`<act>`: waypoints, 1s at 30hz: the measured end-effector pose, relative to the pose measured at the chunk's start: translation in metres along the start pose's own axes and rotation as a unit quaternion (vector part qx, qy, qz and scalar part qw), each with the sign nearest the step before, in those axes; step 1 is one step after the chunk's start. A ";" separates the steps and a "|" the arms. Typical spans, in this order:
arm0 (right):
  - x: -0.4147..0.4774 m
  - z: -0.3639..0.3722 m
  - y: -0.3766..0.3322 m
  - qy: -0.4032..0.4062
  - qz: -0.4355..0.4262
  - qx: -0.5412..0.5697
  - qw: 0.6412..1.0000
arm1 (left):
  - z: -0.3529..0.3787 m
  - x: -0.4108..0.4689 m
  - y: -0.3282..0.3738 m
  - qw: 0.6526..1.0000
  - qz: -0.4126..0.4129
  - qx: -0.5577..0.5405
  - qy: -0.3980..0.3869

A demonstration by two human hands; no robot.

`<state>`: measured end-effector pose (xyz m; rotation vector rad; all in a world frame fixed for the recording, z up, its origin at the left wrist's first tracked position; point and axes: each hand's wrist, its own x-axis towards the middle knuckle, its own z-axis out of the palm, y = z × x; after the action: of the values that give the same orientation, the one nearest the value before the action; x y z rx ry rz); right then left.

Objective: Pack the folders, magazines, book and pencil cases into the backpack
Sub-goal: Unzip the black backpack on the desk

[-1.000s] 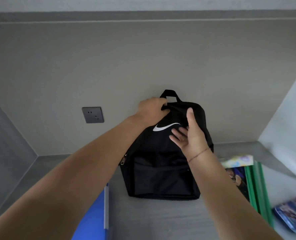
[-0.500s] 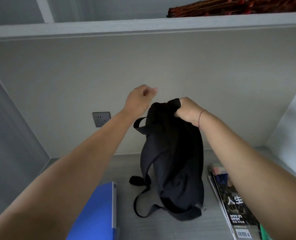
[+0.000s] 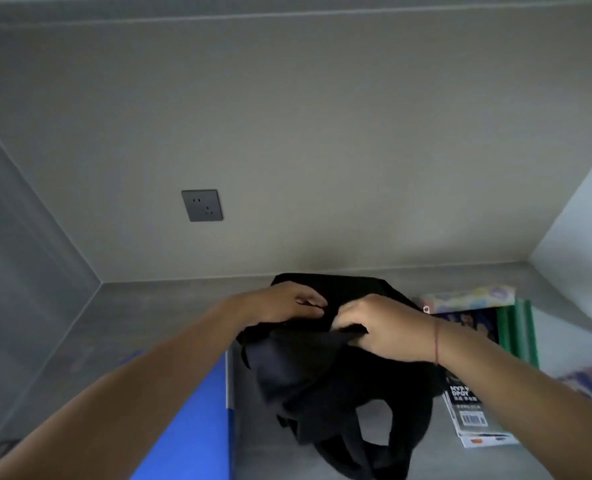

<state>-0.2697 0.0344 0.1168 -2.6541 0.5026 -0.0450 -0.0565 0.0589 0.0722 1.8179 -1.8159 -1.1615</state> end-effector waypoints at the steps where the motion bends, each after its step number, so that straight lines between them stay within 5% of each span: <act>1: -0.007 0.014 0.002 -0.026 0.007 0.019 0.999 | 0.013 0.000 -0.007 1.000 -0.007 -0.003 -0.016; 10: -0.043 0.104 0.039 -0.267 0.109 0.145 0.946 | 0.104 -0.005 -0.056 0.993 -0.052 -0.005 -0.102; 17: -0.089 0.112 0.074 -0.379 0.125 0.164 0.902 | 0.136 -0.019 -0.088 0.990 -0.044 0.121 -0.055; 24: -0.115 0.104 0.110 -0.316 0.192 0.235 0.899 | 0.166 -0.026 -0.092 0.992 -0.023 0.127 -0.009; 30: -0.117 0.116 0.125 -0.241 0.237 0.399 0.852 | 0.166 -0.022 -0.082 0.996 -0.006 0.087 -0.029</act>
<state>-0.4085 0.0189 -0.0359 -1.5917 0.7435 0.4521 -0.1181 0.1432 -0.0826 1.9107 -1.9976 -1.1008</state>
